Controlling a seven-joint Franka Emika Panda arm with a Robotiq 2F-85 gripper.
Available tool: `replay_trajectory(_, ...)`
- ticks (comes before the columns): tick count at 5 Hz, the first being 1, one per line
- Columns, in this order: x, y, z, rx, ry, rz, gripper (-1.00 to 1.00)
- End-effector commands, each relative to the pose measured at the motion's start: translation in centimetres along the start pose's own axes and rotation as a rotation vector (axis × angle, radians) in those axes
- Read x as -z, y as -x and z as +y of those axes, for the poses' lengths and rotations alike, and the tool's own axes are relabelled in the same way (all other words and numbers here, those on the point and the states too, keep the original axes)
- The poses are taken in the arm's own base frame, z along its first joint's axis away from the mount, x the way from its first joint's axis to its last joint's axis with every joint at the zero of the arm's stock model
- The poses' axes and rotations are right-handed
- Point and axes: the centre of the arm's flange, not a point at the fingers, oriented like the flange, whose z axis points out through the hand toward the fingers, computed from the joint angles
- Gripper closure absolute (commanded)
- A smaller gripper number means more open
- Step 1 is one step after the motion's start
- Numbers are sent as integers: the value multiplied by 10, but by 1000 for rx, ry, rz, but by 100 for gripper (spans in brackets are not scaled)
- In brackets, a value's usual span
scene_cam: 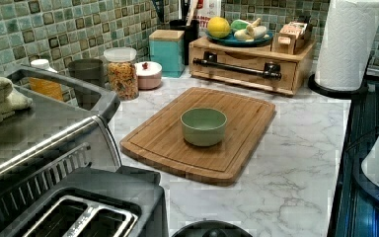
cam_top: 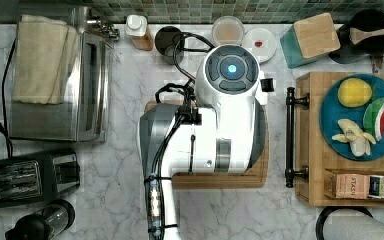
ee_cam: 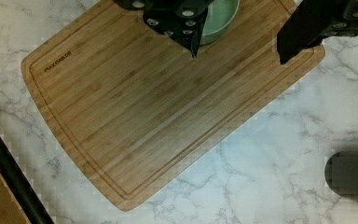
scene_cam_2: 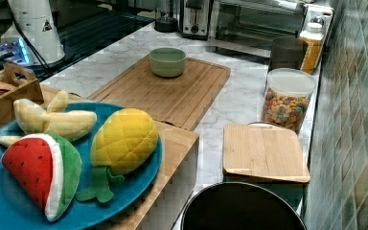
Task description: Open the drawer.
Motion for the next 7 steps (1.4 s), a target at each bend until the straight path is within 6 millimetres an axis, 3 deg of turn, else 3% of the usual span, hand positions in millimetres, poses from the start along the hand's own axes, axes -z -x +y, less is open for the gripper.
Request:
replay_trajectory(1, -4, 1, 1, -1, 2, -9, -100)
replay_trajectory(2, -21, 12, 8, 82, 30, 80, -100)
replay_trajectory(3, -30, 9, 47, 257, 59, 123, -100)
replay_trajectory(5, -47, -26, 120, 505, 67, 164, -100)
replay_trajectory(6, -61, -45, 147, 577, 78, 146, -100)
replay_trajectory(7, -70, -57, 160, 606, 102, 150, -100)
